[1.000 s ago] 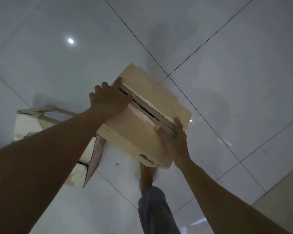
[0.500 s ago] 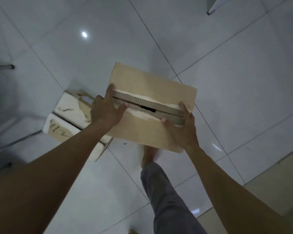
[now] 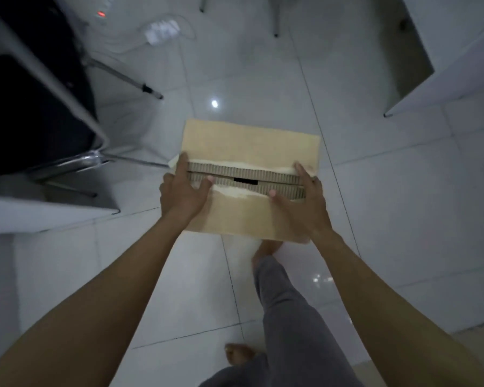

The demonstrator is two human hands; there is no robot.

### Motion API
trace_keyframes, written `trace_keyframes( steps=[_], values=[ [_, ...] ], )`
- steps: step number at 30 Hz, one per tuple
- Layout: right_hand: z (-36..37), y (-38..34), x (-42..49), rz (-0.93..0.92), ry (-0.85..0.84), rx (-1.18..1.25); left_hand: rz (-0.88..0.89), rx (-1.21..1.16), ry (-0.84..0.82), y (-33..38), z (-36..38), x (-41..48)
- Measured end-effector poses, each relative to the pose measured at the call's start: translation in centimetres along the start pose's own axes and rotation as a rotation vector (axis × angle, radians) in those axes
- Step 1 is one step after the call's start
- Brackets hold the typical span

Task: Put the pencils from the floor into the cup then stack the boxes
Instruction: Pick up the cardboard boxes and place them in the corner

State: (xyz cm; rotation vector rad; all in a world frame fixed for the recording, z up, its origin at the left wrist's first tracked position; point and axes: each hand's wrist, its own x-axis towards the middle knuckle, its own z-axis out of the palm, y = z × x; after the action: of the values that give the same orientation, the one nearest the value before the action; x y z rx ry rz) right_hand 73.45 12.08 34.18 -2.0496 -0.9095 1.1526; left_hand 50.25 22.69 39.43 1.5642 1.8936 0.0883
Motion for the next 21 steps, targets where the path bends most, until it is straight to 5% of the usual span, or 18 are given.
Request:
trace_keyframes(
  steps=[9,21],
  values=[
    [7.3,-9.0,-20.9,-0.311,-0.23,-0.17,-0.225,-0.201,0.319,-16.2,-13.0,-23.1],
    [14.8,-16.0,-30.9,-0.433,-0.402,-0.415,-0.428,-0.379,0.472,-27.2,-19.1,-33.8]
  ],
)
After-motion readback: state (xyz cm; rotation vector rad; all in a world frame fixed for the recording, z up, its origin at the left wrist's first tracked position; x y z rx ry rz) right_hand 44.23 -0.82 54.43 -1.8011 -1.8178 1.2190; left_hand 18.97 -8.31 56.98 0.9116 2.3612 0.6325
